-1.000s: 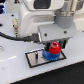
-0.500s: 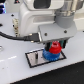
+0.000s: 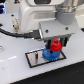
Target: Insert the blue gear onto the right peg, followed by the red gear
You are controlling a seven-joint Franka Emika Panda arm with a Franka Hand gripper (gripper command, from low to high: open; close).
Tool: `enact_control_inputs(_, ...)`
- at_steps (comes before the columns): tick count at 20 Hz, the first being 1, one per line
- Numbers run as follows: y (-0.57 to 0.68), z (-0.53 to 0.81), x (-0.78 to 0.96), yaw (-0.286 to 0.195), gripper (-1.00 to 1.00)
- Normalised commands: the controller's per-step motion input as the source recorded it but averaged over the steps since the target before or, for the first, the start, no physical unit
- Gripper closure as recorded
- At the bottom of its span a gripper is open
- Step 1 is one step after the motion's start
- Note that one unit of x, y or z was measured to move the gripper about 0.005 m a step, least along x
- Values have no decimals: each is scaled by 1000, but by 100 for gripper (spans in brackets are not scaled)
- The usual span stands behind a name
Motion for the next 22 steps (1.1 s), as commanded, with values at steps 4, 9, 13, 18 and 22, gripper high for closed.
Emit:
enact_control_inputs(4, -178, -147, 141, 0, 100)
enact_control_inputs(9, -137, -114, 71, 0, 100)
enact_control_inputs(13, 94, 116, 5, 0, 100)
enact_control_inputs(18, 86, 290, -56, 0, 100)
enact_control_inputs(22, -47, 159, -39, 0, 100)
